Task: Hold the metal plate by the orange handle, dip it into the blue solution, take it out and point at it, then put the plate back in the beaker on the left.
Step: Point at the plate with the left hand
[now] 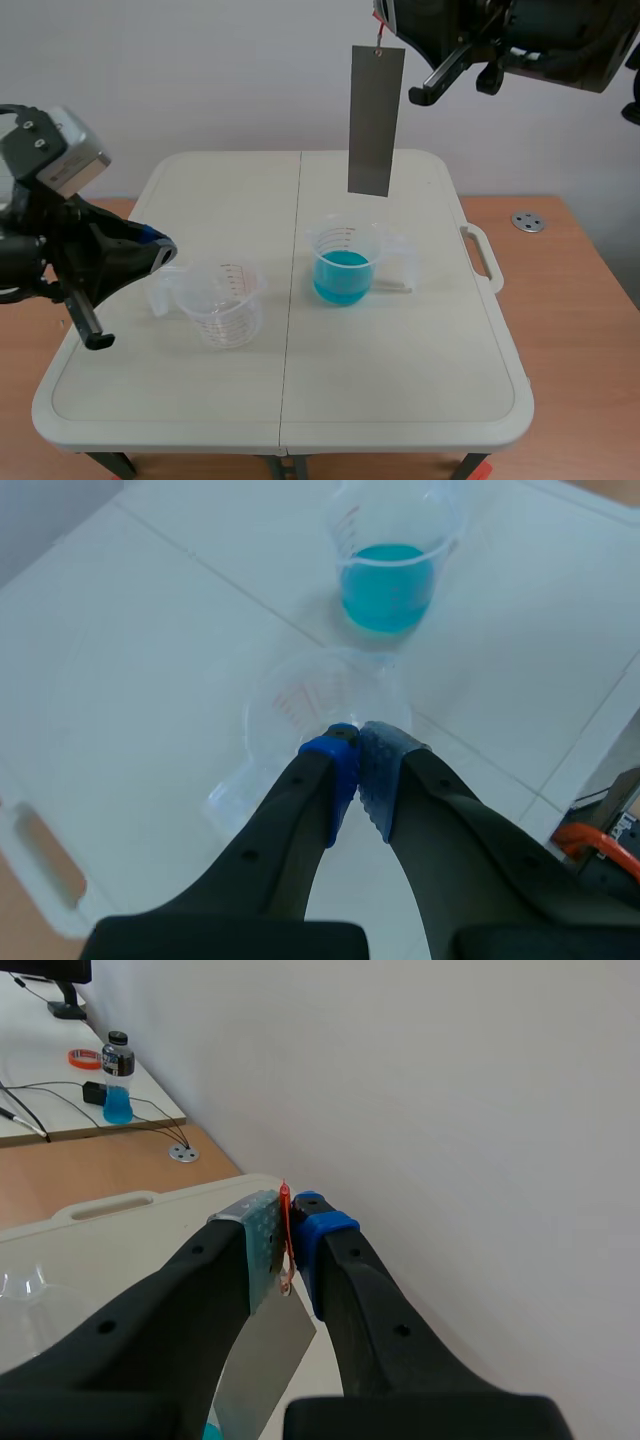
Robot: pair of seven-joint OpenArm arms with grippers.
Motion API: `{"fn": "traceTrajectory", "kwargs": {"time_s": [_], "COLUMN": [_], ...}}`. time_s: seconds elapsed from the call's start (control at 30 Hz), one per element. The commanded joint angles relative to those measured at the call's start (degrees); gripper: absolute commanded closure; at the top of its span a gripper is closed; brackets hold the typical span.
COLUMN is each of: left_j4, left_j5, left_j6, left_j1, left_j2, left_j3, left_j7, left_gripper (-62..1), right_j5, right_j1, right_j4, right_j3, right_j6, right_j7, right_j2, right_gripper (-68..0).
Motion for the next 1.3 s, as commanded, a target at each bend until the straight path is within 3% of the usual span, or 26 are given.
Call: {"fn": "traceTrajectory", "kwargs": {"time_s": [0.0, 0.3, 0.5, 0.9, 1.1, 1.27], "left_j4": [-1.49, -14.03, -19.34, -28.35, -29.97, -29.97], "left_j5": [-0.31, 0.72, 1.20, 3.15, 5.68, 5.92], "left_j6": [-1.03, -1.38, -5.46, -5.57, -5.33, -5.11], "left_j1": [-3.17, -18.73, -24.50, -31.15, -31.56, -31.56], "left_j2": [1.66, 10.32, 15.17, 22.51, 23.89, 23.96], "left_j3": [1.79, 12.94, 16.22, 16.76, 16.76, 16.76], "left_j7": [-0.55, -0.57, -0.37, -0.17, -3.15, -4.17], "left_gripper": [-1.5, -1.5, -1.4, -1.5, -1.5, -1.5], "right_j5": [0.81, 0.79, 0.81, 0.79, 0.79, 0.79], "right_j1": [1.49, 1.46, 1.46, 1.46, 1.46, 1.46], "right_j4": [0.52, 0.48, 0.48, 0.48, 0.48, 0.48], "right_j3": [-0.07, -1.57, -1.62, -1.62, -1.62, -1.62], "right_j6": [0.31, 0.31, 0.31, 0.31, 0.31, 0.31], "right_j7": [1.51, 1.46, 1.68, 1.64, 1.62, 1.62], "right_j2": [0.02, 0.02, 0.02, 0.02, 0.02, 0.02], "right_gripper": [-1.3, -1.3, -1.3, -1.3, -1.3, -1.3]}}
